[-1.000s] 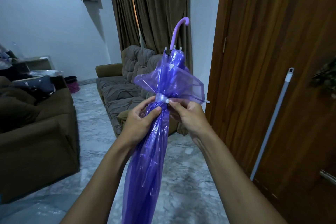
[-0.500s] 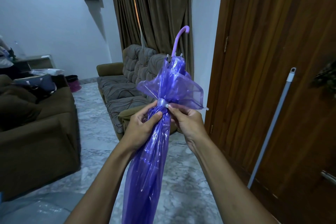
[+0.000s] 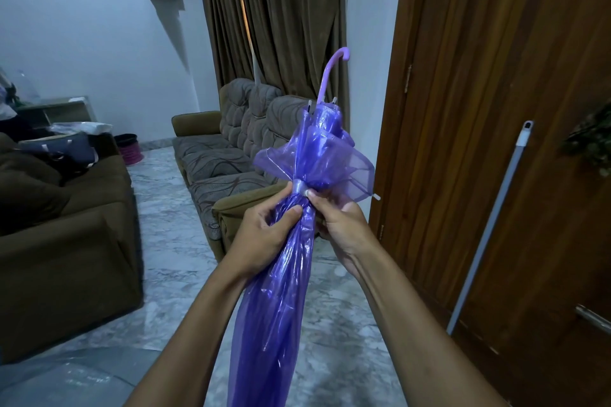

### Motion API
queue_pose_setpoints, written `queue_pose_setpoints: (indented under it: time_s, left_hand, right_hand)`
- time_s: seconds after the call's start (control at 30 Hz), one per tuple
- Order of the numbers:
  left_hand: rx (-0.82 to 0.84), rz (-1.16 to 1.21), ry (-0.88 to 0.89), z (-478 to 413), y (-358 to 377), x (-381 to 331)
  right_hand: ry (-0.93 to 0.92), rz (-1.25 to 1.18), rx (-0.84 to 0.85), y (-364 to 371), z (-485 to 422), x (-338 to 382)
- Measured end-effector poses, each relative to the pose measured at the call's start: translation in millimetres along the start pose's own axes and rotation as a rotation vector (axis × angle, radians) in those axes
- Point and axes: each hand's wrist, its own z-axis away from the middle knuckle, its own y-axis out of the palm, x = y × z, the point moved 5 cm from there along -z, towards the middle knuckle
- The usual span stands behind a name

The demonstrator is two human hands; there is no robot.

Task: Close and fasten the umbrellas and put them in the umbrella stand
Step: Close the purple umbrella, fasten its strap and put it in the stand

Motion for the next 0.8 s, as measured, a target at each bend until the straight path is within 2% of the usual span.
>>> queue_pose_setpoints:
  time_s: [0.1, 0.27, 0.47, 0.57, 0.67, 0.8]
  left_hand:
    - [0.015, 0.042, -0.055, -1, 3, -1]
    - [0.002, 0.252, -0.195, -5, 8, -6]
    - [-0.114, 0.076, -0.123, -14, 20, -4]
    - [-0.026, 0.071, -0.097, -16, 48, -5]
    - [0.065, 0.097, -0.099, -14, 86, 1]
    - [0.206, 0.161, -0.14, -9, 147, 7]
  right_hand:
    - [-0.011, 0.006, -0.047, -2, -2, 0]
    - [-0.033, 0.098, -0.065, -15, 0, -2]
    - [-0.142, 0.207, -0.029, -35, 12, 5]
    - [-0.186, 0.174, -0.035, -67, 23, 14]
    - [-0.298, 0.252, -0.084, -104, 43, 33]
    - [-0.353, 0.342, -0.211, -153, 80, 56]
